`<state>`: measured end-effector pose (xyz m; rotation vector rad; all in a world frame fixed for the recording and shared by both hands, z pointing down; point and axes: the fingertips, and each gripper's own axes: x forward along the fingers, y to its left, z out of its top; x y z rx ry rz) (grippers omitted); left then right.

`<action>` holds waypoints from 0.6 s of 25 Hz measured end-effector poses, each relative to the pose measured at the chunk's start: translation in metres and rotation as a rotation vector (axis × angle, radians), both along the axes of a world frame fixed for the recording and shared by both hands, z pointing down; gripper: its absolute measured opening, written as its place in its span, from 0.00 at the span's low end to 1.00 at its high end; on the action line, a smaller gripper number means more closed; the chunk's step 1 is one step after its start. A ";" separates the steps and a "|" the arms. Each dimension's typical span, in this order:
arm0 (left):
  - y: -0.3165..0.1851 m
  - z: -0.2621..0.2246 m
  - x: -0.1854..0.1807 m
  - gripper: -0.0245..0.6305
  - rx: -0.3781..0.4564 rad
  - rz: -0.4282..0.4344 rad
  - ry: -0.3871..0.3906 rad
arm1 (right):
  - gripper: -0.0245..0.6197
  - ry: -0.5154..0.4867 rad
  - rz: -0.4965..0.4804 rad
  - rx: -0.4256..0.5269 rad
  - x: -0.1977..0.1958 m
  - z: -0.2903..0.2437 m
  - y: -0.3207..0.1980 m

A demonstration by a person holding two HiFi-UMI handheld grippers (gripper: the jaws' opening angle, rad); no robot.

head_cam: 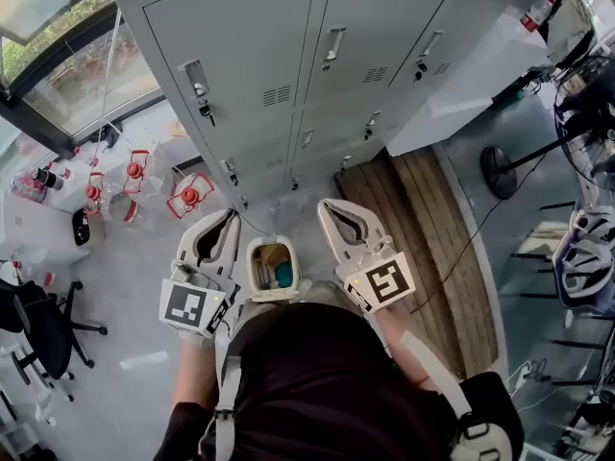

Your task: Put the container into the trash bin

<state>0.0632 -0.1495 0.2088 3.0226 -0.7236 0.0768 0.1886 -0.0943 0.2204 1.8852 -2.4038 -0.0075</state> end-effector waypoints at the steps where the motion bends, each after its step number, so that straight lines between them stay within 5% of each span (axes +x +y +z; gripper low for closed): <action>1: 0.000 0.000 -0.002 0.05 0.000 0.000 0.001 | 0.06 0.000 0.001 -0.002 -0.001 0.000 0.000; 15: 0.002 0.007 -0.014 0.05 -0.017 -0.016 0.005 | 0.06 0.008 -0.009 -0.025 -0.017 0.009 -0.002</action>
